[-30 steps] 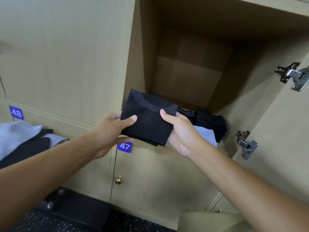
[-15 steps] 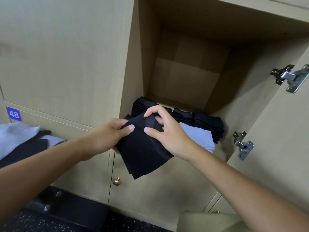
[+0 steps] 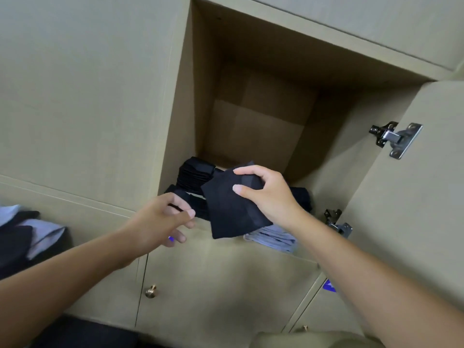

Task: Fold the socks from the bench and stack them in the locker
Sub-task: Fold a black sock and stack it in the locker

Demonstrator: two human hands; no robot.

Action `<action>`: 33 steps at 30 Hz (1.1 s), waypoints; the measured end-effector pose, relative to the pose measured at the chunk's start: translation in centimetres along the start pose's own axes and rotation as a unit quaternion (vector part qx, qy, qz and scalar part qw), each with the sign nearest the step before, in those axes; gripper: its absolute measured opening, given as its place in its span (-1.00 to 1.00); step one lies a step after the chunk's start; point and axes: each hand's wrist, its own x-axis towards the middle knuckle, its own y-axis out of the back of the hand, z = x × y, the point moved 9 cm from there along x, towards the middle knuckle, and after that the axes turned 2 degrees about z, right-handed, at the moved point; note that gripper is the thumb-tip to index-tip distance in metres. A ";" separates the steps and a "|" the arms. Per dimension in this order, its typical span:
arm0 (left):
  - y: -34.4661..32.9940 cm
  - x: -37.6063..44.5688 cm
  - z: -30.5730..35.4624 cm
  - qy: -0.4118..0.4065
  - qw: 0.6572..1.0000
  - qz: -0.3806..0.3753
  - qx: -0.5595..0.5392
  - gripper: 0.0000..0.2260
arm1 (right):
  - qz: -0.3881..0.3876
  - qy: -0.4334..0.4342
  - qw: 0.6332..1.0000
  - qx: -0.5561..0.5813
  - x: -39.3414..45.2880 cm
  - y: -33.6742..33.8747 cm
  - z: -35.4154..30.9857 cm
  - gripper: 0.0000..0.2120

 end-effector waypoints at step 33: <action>-5.4 -0.1 -1.6 -0.064 0.955 -0.085 0.278 -0.94 | 0.155 -0.212 0.964 -0.050 10.4 13.9 14.9 -0.74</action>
